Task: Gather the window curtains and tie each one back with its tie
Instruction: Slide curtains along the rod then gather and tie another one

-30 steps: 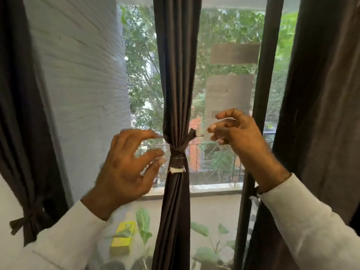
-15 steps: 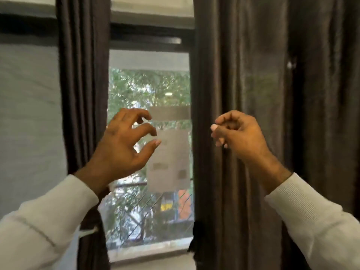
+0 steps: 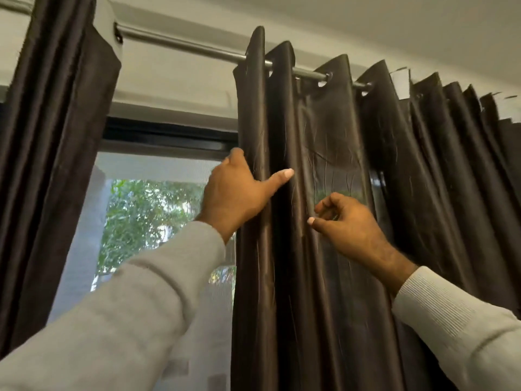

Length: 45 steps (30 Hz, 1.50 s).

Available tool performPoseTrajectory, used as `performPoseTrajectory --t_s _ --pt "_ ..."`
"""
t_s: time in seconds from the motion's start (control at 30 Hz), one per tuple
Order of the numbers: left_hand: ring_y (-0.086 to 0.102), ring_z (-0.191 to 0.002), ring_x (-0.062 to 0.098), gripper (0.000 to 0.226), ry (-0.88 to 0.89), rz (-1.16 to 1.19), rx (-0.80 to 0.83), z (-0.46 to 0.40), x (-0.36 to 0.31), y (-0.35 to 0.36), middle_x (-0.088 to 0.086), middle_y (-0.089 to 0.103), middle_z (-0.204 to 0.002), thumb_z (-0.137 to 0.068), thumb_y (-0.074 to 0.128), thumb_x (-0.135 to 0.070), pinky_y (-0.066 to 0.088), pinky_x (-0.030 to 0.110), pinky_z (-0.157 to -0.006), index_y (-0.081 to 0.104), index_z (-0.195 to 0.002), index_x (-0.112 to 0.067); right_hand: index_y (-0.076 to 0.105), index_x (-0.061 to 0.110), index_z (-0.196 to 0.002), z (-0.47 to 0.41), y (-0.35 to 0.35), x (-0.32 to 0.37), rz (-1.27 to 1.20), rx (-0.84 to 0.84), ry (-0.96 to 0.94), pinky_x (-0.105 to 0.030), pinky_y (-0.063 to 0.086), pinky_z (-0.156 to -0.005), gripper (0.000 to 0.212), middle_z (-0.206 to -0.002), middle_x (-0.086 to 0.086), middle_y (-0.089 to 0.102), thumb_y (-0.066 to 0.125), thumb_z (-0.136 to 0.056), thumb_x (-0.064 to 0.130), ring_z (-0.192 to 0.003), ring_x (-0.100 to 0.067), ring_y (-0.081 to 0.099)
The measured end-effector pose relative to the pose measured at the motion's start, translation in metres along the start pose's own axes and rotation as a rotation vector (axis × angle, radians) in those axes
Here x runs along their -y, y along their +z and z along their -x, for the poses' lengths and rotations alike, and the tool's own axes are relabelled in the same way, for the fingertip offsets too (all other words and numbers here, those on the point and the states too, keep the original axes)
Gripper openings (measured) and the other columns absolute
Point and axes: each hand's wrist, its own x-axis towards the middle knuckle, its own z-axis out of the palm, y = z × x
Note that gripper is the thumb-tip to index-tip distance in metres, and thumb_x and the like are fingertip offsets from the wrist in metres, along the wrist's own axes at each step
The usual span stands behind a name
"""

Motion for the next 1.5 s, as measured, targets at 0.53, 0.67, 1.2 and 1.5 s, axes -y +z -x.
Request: performPoseTrajectory --t_s 0.53,0.67,1.2,1.5 --pt "0.073 -0.106 0.027 0.057 -0.111 0.377 -0.083 -0.105 0.033 -0.037 0.007 0.075 -0.112 -0.078 0.071 -0.075 0.056 0.046 -0.088 0.066 -0.096 -0.021 0.052 0.011 -0.142 -0.187 0.047 0.060 -0.066 -0.316 -0.096 -0.045 0.050 -0.106 0.068 -0.140 -0.015 0.063 0.067 -0.091 0.054 -0.130 -0.039 0.058" --pt "0.068 -0.121 0.024 0.082 -0.137 0.356 -0.005 -0.099 0.022 -0.039 -0.003 0.068 -0.135 -0.088 0.047 -0.090 0.055 0.053 -0.103 0.063 -0.135 -0.026 0.075 0.012 -0.115 -0.213 0.059 0.085 -0.183 -0.126 -0.414 -0.040 0.059 -0.096 0.029 -0.110 -0.009 0.076 0.062 -0.089 0.012 -0.105 -0.031 0.071" --pt "0.079 -0.081 0.019 0.079 -0.022 0.420 0.115 -0.133 -0.043 0.026 0.006 0.082 -0.094 -0.106 0.024 -0.076 0.064 0.036 -0.080 0.086 -0.086 -0.031 0.076 0.013 -0.124 -0.277 -0.016 0.000 -0.021 -0.273 -0.256 -0.038 0.056 -0.100 0.036 -0.124 -0.015 0.075 0.070 -0.092 0.029 -0.118 -0.036 0.068" --pt "0.060 -0.039 0.011 0.083 -0.115 0.645 -0.101 -0.154 -0.043 0.031 -0.003 0.064 -0.051 -0.107 0.022 -0.075 0.048 0.017 -0.041 0.071 -0.071 -0.019 0.075 0.019 -0.111 -0.273 -0.056 0.009 -0.254 -0.664 -0.447 -0.035 0.053 -0.086 0.030 -0.109 0.000 0.076 0.054 -0.094 0.034 -0.100 -0.021 0.067"
